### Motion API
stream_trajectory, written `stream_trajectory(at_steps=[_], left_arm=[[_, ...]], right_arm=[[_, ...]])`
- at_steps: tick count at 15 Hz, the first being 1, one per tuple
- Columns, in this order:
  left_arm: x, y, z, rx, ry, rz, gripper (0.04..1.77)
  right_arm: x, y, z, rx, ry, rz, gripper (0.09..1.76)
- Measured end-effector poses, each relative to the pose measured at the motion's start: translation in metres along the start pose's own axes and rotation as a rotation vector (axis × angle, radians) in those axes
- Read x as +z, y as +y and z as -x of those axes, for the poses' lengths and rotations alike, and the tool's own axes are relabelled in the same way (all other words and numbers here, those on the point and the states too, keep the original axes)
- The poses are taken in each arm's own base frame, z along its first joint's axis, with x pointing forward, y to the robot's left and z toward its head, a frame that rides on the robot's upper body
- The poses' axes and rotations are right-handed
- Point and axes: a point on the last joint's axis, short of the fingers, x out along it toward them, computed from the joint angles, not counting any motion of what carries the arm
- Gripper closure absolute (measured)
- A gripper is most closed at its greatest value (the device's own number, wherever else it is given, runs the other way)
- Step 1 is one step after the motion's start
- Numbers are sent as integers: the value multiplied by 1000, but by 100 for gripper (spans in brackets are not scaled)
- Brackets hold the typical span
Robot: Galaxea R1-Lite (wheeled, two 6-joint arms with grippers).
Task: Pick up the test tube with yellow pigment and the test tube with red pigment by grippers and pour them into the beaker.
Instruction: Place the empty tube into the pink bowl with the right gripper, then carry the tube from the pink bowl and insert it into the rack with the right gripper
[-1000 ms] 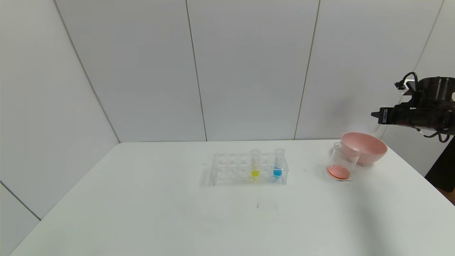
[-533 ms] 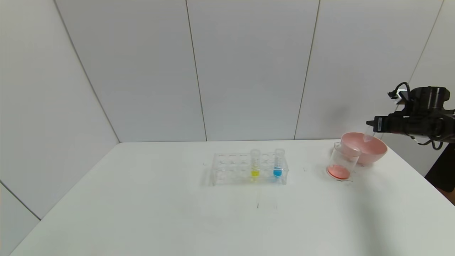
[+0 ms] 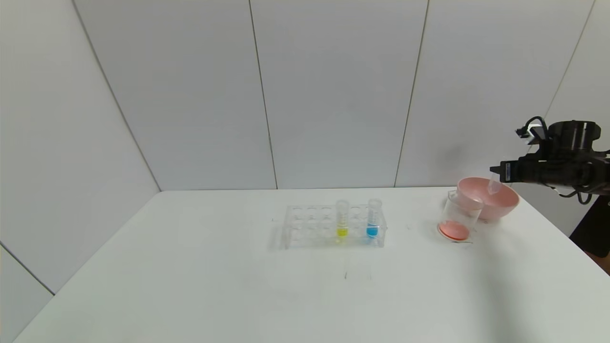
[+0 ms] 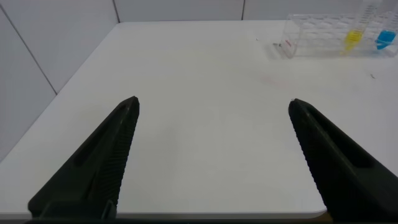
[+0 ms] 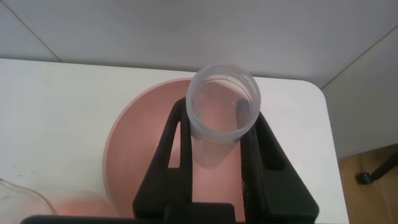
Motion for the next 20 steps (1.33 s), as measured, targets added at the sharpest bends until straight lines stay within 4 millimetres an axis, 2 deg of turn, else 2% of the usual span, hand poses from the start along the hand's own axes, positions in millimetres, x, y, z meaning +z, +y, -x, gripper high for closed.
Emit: stream_trajectory(at_steps=[7,8,11,14,17,20], left_arm=[[0,0,0,0,0,0,9],[0,0,0,0,0,0,9],[0,0,0,0,1,0,9],[0,0,0,0,0,0,9],[0,0,0,0,0,0,9],[0,0,0,0,0,0,9]], right_arm=[[-1,2,-1,14,1,4,135],[0,1,0,13,-9,5,127],[1,2,-1,14,-16,2,91],[1,3,-1,16,-19,5,66],[9,6,5,18,-39,11,49],[26,20,24,36,-69,21,38]])
